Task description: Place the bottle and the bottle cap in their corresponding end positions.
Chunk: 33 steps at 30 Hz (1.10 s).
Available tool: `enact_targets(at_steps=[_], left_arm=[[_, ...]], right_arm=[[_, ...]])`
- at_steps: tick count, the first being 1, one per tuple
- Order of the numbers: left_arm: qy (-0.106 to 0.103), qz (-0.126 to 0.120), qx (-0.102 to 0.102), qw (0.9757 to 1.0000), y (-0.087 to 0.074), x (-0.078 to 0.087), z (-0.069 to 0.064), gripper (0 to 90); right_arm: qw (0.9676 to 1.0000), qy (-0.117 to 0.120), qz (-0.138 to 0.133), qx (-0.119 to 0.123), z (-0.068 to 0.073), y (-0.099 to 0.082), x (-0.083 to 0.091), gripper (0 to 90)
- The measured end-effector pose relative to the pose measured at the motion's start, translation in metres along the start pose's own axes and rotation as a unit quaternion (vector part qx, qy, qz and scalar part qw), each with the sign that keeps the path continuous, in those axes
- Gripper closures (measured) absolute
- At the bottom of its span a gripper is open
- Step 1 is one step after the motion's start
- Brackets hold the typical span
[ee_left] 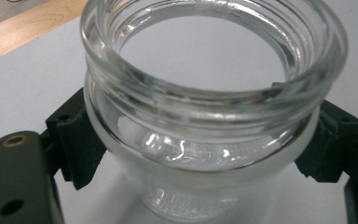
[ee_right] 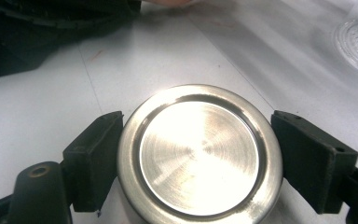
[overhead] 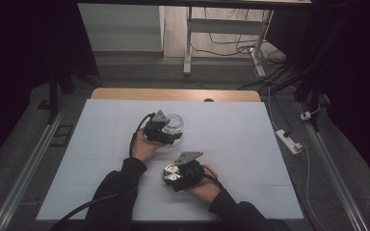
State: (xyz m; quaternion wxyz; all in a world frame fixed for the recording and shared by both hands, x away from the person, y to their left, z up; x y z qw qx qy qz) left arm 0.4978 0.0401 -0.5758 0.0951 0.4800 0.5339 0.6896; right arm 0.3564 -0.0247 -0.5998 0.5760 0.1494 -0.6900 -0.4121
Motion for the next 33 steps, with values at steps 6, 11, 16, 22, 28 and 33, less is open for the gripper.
enact_targets(at_steps=[6, 11, 16, 22, 28, 33], left_arm=[[0.002, -0.001, 0.002, 1.0000, 0.000, -0.001, 0.000, 15.2], [0.001, 0.005, 0.002, 1.0000, 0.000, -0.002, -0.001, 12.9], [-0.002, 0.015, 0.004, 0.9999, -0.004, -0.003, -0.002, 8.9], [-0.022, 0.022, 0.019, 0.9993, -0.008, 0.001, -0.004, 3.7], [-0.019, 0.036, 0.022, 0.9990, -0.015, 0.005, -0.003, 0.0], [-0.018, 0.033, 0.024, 0.9990, -0.018, 0.013, -0.003, 0.0]], right_arm=[[1.0000, -0.005, 0.005, 0.003, 0.001, -0.001, -0.001, 18.7], [1.0000, -0.006, 0.005, 0.001, 0.001, 0.000, -0.001, 17.5], [1.0000, -0.001, -0.001, 0.002, 0.002, 0.002, 0.000, 14.6], [0.9999, 0.004, -0.009, -0.004, 0.004, 0.005, 0.003, 11.3], [0.9998, 0.009, -0.013, -0.012, 0.005, 0.007, 0.005, 9.7], [0.9997, 0.011, -0.016, -0.015, 0.005, 0.009, 0.007, 8.6]])
Point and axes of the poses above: each handheld gripper's, and its own axes: x roughly backward along the jaws, y roughly out of its top, z roughly to its left, the point moved 9 cm from there along -x, roughly forward along the jaws
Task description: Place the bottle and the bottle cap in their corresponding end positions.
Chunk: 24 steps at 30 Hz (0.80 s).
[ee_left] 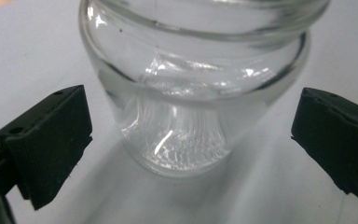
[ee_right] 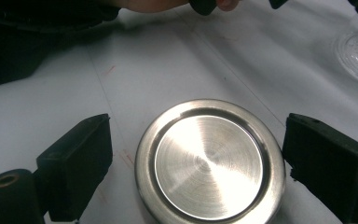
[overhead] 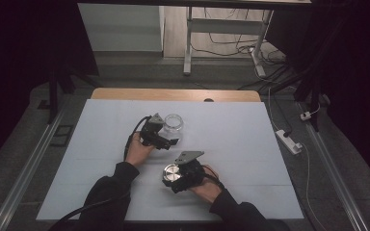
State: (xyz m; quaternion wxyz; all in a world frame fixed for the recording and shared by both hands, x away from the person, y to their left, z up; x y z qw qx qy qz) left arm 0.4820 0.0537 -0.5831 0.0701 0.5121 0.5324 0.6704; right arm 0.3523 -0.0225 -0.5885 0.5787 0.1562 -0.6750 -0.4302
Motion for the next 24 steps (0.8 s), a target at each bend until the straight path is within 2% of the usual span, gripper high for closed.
enact_targets(at_steps=[2, 7, 13, 15, 16, 20, 24], left_arm=[[0.000, 0.003, 0.002, 1.0000, -0.002, 0.003, 0.000, 0.0], [-0.017, 0.006, 0.015, 0.9997, -0.006, 0.009, -0.002, 0.0], [-0.033, 0.008, 0.021, 0.9992, -0.011, 0.024, -0.008, 0.0], [-0.036, 0.008, 0.020, 0.9991, -0.012, 0.026, -0.009, 0.0], [-0.044, 0.004, 0.016, 0.9989, -0.012, 0.031, -0.013, 0.0], [-0.053, -0.009, 0.005, 0.9986, -0.011, 0.039, -0.020, 0.0], [-0.060, -0.016, 0.006, 0.9980, -0.010, 0.052, -0.029, 0.0]], right_arm=[[1.0000, 0.002, -0.003, -0.001, 0.000, 0.001, 0.001, 8.0], [1.0000, 0.008, -0.004, -0.003, 0.001, 0.003, 0.003, 6.5], [0.9998, 0.011, -0.012, -0.014, 0.000, 0.007, 0.009, 2.2], [0.9996, 0.010, -0.014, -0.020, -0.001, 0.008, 0.011, 1.2], [0.9995, 0.010, -0.017, -0.024, -0.002, 0.009, 0.012, 0.8], [0.9990, 0.007, -0.029, -0.034, -0.004, 0.012, 0.018, 0.7], [0.9992, -0.003, -0.028, -0.028, -0.008, 0.014, 0.023, 0.6]])
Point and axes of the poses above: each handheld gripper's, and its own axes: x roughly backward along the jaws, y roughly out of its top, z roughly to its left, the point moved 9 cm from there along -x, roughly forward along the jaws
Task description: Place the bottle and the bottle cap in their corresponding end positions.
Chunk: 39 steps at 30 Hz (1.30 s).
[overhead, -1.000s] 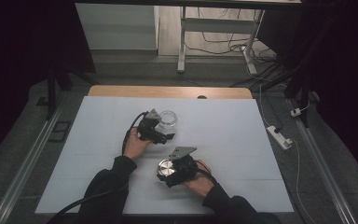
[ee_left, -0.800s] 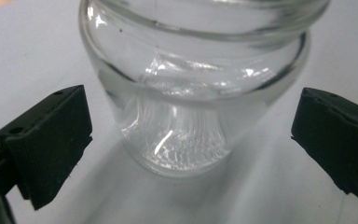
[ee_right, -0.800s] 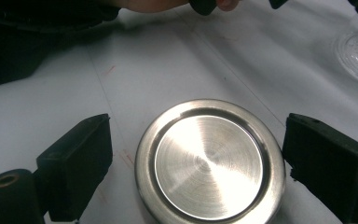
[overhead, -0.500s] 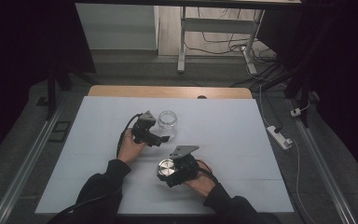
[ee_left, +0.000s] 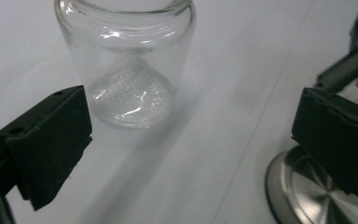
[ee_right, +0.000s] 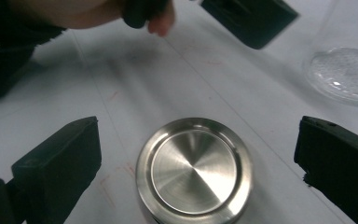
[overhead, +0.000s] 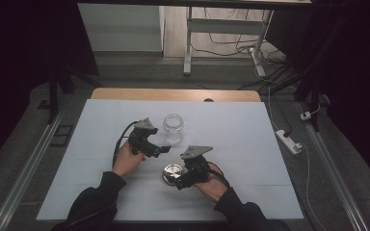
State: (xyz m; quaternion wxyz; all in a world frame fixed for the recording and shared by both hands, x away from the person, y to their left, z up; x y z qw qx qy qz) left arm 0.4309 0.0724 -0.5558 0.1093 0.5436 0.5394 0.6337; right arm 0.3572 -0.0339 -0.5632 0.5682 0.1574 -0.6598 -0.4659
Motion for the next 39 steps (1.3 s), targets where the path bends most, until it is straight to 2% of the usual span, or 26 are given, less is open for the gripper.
enact_targets(at_steps=[6, 12, 18, 27, 35, 39], left_arm=[[-0.007, -0.001, -0.002, 1.0000, -0.004, 0.010, -0.010, 0.0], [0.005, 0.005, -0.006, 1.0000, -0.013, 0.024, -0.022, 0.0], [0.007, 0.009, -0.006, 0.9999, -0.021, 0.035, -0.031, 0.0], [0.002, 0.009, 0.011, 0.9999, -0.037, 0.057, -0.047, 0.0], [0.011, 0.001, 0.017, 0.9998, -0.047, 0.074, -0.056, 0.0], [0.019, 0.005, 0.015, 0.9997, -0.054, 0.082, -0.059, 0.0]], right_arm=[[1.0000, -0.004, -0.001, 0.007, -0.002, 0.001, 0.007, 0.0], [0.9999, -0.012, 0.001, 0.011, -0.004, -0.001, 0.014, 0.0], [0.9997, -0.022, 0.005, 0.012, -0.006, -0.003, 0.019, 0.0], [0.9995, -0.030, 0.007, 0.010, -0.008, -0.008, 0.027, 0.0], [0.9994, -0.033, -0.002, 0.008, -0.007, -0.009, 0.038, 0.0], [0.9993, -0.036, -0.006, 0.006, -0.009, -0.011, 0.045, 0.0]])
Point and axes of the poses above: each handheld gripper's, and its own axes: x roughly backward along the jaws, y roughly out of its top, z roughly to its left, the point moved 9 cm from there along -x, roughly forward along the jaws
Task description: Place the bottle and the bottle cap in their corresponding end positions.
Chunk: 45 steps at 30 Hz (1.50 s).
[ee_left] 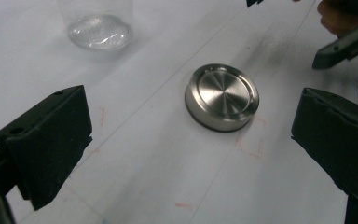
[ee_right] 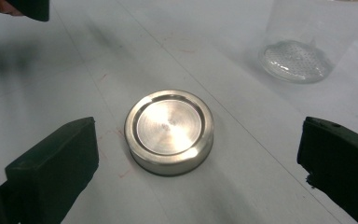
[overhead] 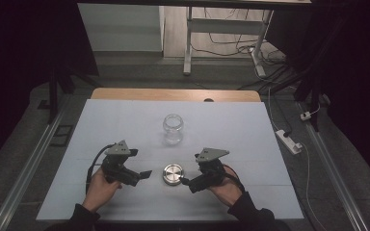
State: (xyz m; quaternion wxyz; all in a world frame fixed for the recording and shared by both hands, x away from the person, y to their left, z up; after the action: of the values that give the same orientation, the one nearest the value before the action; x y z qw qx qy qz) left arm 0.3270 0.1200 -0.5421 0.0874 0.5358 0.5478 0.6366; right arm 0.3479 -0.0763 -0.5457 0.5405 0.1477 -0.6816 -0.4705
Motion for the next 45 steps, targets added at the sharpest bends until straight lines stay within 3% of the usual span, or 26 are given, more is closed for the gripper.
enact_targets(at_steps=[15, 26, 45], left_arm=[[0.038, 0.006, 0.025, 0.9989, -0.034, 0.034, 0.000, 0.0], [0.060, -0.008, 0.053, 0.9968, -0.058, 0.061, 0.002, 0.0], [0.100, -0.020, 0.101, 0.9896, -0.101, 0.100, 0.010, 0.0]], right_arm=[[0.9991, -0.027, -0.007, -0.030, -0.017, -0.019, 0.035, 0.0], [0.9968, -0.062, -0.009, -0.049, -0.028, -0.037, 0.065, 0.0], [0.9879, -0.127, -0.003, -0.089, -0.044, -0.077, 0.114, 0.0]])
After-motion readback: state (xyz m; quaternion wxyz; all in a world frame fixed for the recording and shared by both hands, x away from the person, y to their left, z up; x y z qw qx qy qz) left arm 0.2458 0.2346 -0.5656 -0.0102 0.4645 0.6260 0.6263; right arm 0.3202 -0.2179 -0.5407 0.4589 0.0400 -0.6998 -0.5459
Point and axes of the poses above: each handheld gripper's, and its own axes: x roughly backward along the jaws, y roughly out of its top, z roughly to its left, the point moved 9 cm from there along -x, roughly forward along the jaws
